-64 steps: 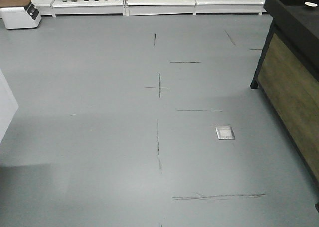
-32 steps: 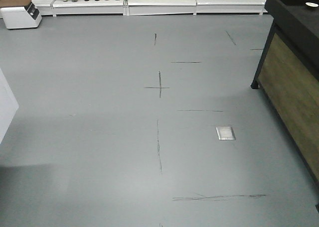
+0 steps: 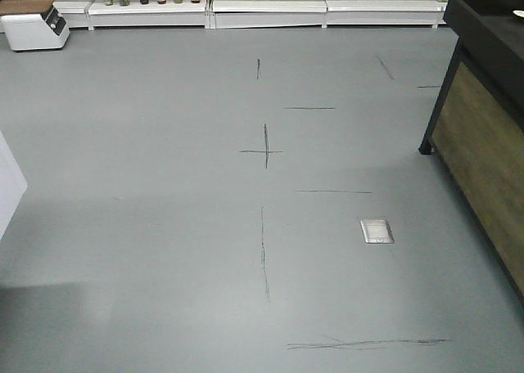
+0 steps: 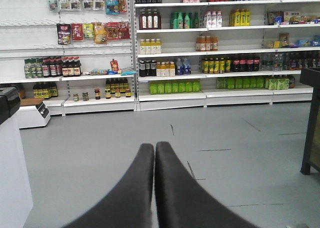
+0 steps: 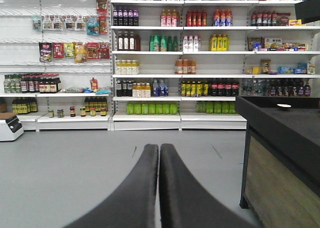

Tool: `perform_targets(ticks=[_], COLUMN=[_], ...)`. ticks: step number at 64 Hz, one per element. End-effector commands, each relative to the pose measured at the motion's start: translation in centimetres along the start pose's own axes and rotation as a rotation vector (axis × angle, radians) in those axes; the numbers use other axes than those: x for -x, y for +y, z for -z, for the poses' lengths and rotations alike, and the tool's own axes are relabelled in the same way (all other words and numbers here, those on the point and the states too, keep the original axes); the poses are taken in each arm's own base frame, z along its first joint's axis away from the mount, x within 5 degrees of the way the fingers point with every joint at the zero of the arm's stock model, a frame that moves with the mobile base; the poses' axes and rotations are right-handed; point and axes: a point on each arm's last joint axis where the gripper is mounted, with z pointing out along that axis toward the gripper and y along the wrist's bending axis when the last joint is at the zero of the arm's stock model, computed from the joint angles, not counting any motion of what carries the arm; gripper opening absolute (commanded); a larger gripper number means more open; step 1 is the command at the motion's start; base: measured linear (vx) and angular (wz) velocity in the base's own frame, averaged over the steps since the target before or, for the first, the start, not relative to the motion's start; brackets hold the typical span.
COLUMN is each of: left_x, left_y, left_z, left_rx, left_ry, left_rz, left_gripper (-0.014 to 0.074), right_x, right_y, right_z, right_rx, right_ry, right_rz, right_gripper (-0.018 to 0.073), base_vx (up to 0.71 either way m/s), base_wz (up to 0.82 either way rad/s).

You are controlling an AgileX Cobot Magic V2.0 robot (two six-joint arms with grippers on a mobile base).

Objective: Pick three apples into basket with both arms
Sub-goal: 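Drive the base forward across the floor toward the fruit tables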

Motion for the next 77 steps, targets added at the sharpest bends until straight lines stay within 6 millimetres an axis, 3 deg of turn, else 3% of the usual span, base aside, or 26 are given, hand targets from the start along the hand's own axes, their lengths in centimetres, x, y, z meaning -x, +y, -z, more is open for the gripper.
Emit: perform_targets(ticks=[1, 77], left_x=[0.01, 0.01], left_y=[-0.04, -0.04], left_z=[0.07, 0.07], left_rx=[-0.006, -0.006], left_ry=[-0.064, -0.064], left_rz=[0.015, 0.015], left_gripper=[-0.0006, -0.0006], right_x=[0.23, 0.23], right_y=[-0.01, -0.01], right_z=[0.10, 0.10], right_rx=[-0.001, -0.001], right_ry=[-0.068, -0.068], right_rz=[0.010, 0.010], right_gripper=[-0.0009, -0.0009], base_vx=[0.19, 0.22], base_wz=[0.01, -0.01])
